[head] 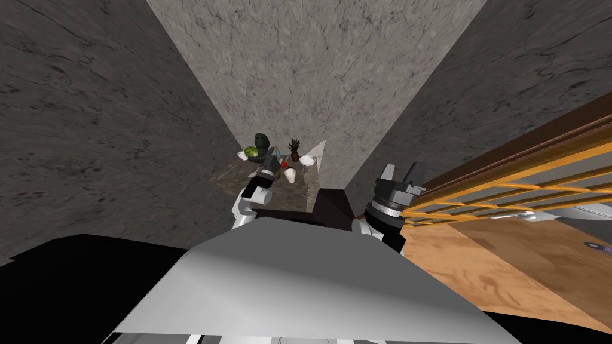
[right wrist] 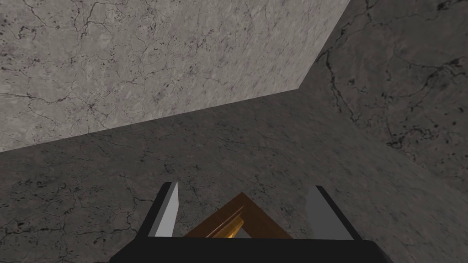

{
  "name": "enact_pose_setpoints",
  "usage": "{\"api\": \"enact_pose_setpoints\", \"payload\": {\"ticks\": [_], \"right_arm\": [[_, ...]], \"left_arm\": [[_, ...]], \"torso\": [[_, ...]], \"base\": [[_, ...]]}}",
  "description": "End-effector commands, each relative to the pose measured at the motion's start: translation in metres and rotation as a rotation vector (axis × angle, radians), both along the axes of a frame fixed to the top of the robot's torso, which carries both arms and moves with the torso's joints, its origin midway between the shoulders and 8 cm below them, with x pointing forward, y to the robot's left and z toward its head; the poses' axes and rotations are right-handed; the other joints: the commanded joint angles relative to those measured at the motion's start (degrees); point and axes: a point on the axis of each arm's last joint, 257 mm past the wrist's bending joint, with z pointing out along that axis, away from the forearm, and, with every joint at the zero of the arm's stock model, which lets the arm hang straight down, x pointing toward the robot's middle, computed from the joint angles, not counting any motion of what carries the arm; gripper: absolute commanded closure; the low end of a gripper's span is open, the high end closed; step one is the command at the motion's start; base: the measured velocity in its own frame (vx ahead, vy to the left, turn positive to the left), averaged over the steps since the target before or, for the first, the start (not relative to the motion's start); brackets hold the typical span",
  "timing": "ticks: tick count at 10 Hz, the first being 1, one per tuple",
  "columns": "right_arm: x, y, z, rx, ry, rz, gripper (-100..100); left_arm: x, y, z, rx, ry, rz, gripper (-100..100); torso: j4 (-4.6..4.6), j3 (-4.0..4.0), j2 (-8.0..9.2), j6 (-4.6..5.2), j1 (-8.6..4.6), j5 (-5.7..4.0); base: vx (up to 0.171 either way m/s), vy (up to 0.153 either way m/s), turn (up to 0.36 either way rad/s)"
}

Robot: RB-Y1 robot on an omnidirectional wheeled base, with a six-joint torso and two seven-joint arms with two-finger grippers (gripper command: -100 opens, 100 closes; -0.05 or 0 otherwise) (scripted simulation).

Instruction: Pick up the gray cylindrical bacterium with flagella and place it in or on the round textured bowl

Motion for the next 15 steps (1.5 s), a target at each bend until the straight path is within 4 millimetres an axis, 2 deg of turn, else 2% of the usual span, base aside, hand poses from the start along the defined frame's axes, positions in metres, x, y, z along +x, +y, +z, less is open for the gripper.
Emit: {"api": "enact_pose_setpoints", "payload": {"ticks": [1,8,15], "right_arm": [[0.000,0.000,0.000,0.000,0.000,0.000,0],[0.000,0.000,0.000,0.000,0.000,0.000,0],[0.000,0.000,0.000,0.000,0.000,0.000,0]], "left_arm": [[0.004,0.000,-0.007,-0.009,0.037,-0.002,-100],[0.026,0.007,-0.032,-0.080,0.187,-0.009,-100],[0.037,0.018,-0.069,-0.134,0.357,0.009,-100]], "torso": [[0.00,0.00,0.00,0.00,0.00,0.00],[-0.01,-0.02,-0.02,0.02,0.06,0.01],[-0.02,-0.04,-0.06,0.02,0.04,0.00]], "base": [[0.017,-0.061,0.049],[0.019,-0.063,0.067],[0.026,-0.065,0.030]]}}
